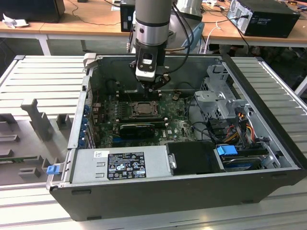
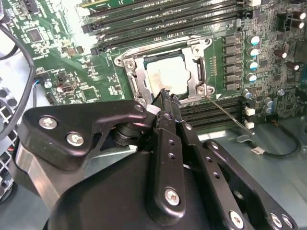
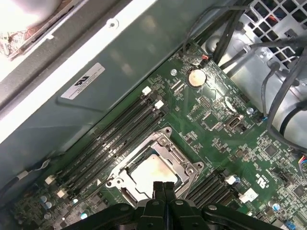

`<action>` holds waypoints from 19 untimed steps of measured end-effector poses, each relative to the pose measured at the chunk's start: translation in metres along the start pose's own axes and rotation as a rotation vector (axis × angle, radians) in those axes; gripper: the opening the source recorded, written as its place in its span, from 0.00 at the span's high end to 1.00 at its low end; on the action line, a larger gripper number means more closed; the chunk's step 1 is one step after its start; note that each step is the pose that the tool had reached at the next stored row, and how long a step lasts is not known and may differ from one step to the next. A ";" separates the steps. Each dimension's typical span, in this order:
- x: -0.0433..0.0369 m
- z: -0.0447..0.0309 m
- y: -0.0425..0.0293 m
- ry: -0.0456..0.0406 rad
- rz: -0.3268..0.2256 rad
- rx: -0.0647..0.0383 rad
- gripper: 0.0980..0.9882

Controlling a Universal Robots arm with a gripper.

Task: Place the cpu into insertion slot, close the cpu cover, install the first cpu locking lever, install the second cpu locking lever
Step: 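Install the first cpu locking lever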

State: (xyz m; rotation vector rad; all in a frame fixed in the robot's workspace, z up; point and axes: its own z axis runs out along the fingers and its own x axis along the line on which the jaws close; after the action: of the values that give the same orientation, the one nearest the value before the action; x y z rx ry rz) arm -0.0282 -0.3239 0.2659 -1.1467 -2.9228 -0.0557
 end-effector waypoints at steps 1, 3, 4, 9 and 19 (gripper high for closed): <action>0.0000 -0.0018 0.0000 -0.0004 -0.001 0.000 0.99; 0.0001 -0.0039 0.0001 -0.0003 -0.031 -0.001 0.99; 0.0001 -0.0040 0.0001 0.0012 -0.079 0.000 0.99; 0.0000 -0.0041 0.0002 0.0045 -0.178 0.001 0.99; 0.0000 -0.0041 0.0002 0.0073 -0.261 0.002 0.99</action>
State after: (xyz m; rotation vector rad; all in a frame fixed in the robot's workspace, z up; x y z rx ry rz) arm -0.0281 -0.3239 0.2700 -0.7562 -3.0442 -0.0565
